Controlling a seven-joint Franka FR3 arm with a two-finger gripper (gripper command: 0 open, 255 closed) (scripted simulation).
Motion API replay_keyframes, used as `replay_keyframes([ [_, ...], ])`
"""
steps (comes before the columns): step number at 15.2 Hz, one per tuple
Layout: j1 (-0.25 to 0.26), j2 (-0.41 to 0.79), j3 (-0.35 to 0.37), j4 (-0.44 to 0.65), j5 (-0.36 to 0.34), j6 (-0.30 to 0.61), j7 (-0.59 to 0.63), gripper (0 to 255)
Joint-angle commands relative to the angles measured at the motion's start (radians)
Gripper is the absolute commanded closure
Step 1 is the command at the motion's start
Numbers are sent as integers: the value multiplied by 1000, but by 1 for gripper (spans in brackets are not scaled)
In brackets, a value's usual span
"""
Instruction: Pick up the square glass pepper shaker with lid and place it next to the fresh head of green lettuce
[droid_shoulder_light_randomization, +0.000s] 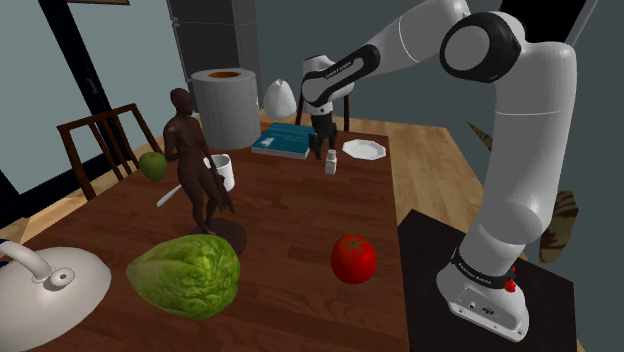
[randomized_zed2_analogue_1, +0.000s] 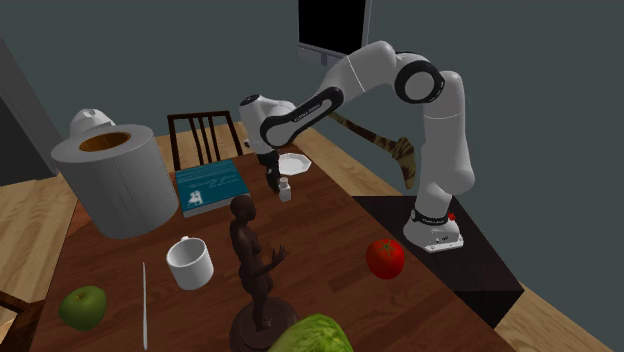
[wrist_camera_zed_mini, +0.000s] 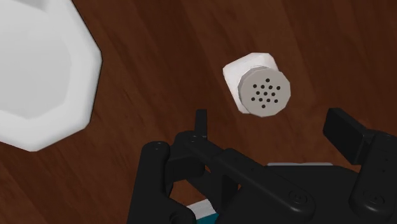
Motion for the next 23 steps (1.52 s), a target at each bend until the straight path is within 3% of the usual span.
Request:
replay_keyframes([
  [1,-1,12,-1,-13,-1,25,-1,0],
  [5,-3,25,-2,-45,-2,70,0,0],
  [12,-3,25,-2,-44,-2,70,0,0],
  [13,-3,25,-2,-44,-2,70,0,255],
  [23,-3,18,-2,-40,-2,58,-1,255],
])
